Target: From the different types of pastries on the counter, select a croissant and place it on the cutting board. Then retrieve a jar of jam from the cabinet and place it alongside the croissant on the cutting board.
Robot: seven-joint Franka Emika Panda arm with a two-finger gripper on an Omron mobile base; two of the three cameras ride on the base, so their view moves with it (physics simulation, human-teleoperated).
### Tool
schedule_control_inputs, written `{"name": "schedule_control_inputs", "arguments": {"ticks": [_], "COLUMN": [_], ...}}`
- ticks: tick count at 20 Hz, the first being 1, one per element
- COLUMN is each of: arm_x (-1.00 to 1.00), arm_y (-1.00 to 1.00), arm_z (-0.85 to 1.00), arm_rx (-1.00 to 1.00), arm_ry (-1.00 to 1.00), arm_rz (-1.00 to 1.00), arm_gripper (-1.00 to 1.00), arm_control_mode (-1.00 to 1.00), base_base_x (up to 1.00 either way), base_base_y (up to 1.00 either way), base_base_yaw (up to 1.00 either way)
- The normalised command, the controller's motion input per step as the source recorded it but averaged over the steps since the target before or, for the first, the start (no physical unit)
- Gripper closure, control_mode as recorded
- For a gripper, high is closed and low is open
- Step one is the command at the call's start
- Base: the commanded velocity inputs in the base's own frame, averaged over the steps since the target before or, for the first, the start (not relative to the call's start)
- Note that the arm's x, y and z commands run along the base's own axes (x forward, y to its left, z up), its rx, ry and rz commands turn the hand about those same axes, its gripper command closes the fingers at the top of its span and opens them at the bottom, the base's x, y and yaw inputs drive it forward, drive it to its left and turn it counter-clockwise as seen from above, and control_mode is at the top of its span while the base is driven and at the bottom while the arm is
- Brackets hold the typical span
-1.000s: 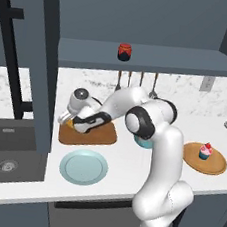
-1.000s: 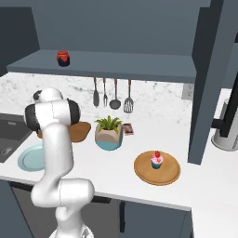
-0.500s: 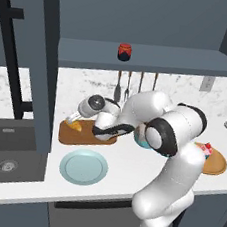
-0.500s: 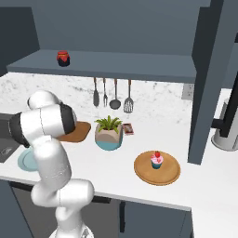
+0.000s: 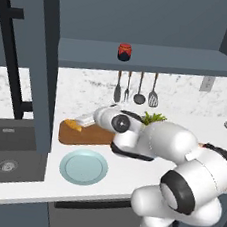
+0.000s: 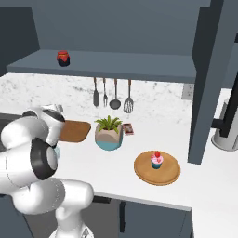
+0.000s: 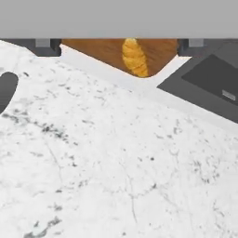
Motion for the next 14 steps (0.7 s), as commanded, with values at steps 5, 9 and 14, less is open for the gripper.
{"name": "schedule_control_inputs", "arguments": {"ticks": [5, 9, 14], "arm_x": [-0.56, -0.43, -0.38], "arm_y": [-0.34, -0.23, -0.22], "arm_z": [1.0, 1.0, 1.0], "arm_rx": [0.24, 0.24, 0.28], "arm_ry": [-0.13, -0.02, 0.08], "arm_rz": [0.0, 0.0, -0.02], "arm_gripper": [-1.0, -1.0, -1.0], "arm_control_mode": [-1.0, -1.0, -1.0], "base_base_x": [0.0, 0.0, 0.0], "base_base_y": [0.0, 0.0, 0.0], "base_base_yaw": [0.0, 0.0, 0.0]}}
